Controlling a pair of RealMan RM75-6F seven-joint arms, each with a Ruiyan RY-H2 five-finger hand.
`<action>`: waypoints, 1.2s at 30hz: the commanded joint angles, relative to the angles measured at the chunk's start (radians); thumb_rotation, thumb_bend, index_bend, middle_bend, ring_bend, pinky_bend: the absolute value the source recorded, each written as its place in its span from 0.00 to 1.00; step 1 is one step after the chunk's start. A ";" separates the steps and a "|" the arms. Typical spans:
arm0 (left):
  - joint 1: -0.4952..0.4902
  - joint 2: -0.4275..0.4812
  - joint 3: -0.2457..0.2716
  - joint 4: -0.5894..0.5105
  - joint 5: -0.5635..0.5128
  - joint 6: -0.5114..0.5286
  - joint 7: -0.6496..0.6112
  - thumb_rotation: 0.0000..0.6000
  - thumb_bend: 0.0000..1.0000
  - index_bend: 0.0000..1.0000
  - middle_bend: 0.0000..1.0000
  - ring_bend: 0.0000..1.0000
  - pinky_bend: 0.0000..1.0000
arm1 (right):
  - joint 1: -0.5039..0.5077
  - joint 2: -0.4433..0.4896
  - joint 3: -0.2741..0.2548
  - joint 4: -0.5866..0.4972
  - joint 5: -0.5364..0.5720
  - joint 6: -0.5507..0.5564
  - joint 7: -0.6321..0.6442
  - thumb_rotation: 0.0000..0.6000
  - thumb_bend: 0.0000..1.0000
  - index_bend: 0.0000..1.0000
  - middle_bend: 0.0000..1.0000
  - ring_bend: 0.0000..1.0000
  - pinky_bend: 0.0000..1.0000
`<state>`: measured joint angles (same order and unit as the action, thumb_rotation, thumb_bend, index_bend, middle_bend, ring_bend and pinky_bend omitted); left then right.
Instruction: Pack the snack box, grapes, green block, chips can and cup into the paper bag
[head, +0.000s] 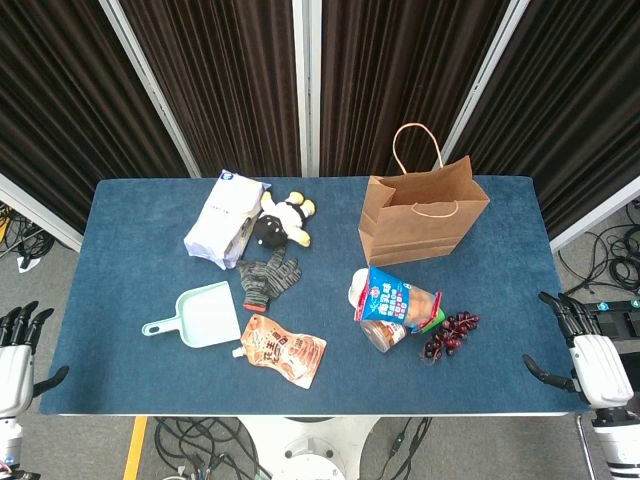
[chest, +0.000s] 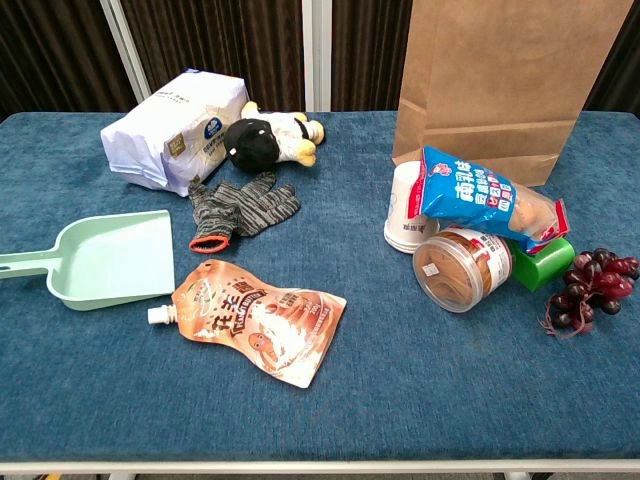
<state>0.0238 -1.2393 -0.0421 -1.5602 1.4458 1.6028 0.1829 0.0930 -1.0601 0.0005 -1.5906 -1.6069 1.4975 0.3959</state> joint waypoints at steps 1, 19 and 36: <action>0.004 -0.001 0.002 -0.001 0.002 0.003 0.002 1.00 0.04 0.24 0.20 0.12 0.15 | 0.000 0.004 -0.002 0.003 -0.005 -0.001 0.007 1.00 0.18 0.00 0.12 0.00 0.05; -0.015 0.005 0.008 0.004 0.001 -0.055 -0.014 1.00 0.04 0.24 0.20 0.12 0.15 | 0.059 0.005 -0.010 -0.049 -0.041 -0.087 -0.063 1.00 0.18 0.00 0.12 0.00 0.05; -0.016 0.000 0.012 0.024 -0.014 -0.081 -0.045 1.00 0.04 0.24 0.20 0.12 0.15 | 0.416 -0.093 0.146 -0.142 0.226 -0.594 -0.282 1.00 0.15 0.00 0.11 0.00 0.08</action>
<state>0.0074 -1.2388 -0.0303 -1.5375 1.4344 1.5251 0.1384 0.4562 -1.1119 0.1132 -1.7439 -1.4389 0.9632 0.1578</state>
